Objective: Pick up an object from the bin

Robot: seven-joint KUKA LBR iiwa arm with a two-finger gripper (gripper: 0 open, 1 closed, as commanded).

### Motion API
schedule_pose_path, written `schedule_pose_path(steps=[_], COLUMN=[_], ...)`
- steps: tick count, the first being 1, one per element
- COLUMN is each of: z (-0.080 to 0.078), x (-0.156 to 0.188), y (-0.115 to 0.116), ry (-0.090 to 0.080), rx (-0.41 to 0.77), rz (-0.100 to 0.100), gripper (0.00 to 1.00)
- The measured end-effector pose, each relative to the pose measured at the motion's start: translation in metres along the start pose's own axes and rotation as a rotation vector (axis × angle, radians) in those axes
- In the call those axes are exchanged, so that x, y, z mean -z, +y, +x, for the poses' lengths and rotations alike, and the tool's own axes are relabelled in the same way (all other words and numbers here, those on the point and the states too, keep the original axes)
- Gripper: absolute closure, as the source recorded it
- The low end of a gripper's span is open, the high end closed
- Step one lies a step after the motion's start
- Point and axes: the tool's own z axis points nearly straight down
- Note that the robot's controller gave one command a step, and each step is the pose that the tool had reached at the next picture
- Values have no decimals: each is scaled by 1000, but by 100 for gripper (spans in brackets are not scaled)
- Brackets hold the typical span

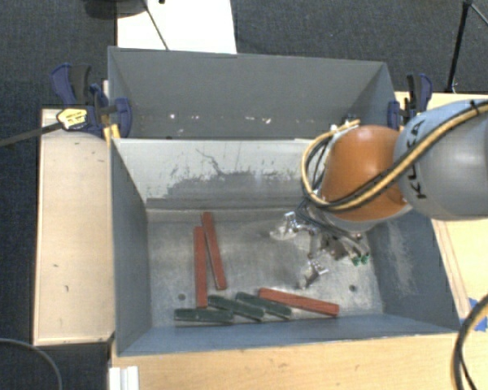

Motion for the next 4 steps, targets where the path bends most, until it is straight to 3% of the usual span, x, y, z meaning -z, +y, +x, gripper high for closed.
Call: schedule_pose_path(steps=[1, 2, 3, 4], z=[13, 30, 47, 47], x=[39, 55, 1, 1], y=[2, 35, 45, 45], ry=[8, -8, -15, -15], rx=[22, 69, 86, 86], rz=[-1, 6, 5, 5], gripper=[0, 0, 100, 100])
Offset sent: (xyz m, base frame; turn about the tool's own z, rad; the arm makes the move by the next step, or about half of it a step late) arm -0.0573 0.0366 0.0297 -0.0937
